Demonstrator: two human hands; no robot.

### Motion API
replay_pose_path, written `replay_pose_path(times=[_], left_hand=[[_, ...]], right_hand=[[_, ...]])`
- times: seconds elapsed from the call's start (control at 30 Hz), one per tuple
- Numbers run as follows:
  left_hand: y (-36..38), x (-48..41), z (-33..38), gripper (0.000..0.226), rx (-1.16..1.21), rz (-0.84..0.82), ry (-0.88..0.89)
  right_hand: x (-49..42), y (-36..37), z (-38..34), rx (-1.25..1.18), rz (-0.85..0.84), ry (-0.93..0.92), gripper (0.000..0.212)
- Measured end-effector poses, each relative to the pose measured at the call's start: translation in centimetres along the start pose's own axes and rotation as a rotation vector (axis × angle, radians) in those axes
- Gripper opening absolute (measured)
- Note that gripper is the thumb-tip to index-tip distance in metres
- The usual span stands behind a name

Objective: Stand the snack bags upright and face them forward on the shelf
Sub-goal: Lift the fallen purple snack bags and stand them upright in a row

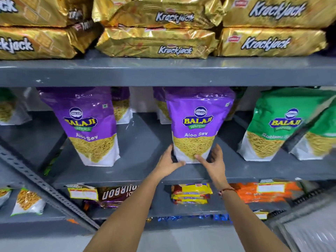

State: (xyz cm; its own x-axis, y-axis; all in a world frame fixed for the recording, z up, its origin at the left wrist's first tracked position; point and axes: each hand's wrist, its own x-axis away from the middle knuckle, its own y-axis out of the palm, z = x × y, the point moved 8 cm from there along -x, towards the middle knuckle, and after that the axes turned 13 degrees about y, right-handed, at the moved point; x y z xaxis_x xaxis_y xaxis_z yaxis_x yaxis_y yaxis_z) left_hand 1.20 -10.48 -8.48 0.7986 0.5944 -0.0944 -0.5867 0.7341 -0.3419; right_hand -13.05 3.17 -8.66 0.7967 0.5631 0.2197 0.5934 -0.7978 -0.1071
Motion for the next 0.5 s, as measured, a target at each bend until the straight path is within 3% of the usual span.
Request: replay_pose_path(times=[0.13,0.27,0.5], left_hand=[[-0.2,-0.7,-0.5,0.064,0.043,0.027,-0.033],[-2.7,0.0,-1.5,0.051,0.023,0.077,-0.029],[-5.2,1.2,-2.3,0.052,0.032,0.114,-0.037]], right_hand=[[-0.7,1.0,-0.1,0.118,-0.057,0.010,0.070],[0.2,3.0,-0.2,0.129,-0.087,-0.002,0.068],[1.0,5.8,-0.4,0.100,-0.154,-0.016,0.063]])
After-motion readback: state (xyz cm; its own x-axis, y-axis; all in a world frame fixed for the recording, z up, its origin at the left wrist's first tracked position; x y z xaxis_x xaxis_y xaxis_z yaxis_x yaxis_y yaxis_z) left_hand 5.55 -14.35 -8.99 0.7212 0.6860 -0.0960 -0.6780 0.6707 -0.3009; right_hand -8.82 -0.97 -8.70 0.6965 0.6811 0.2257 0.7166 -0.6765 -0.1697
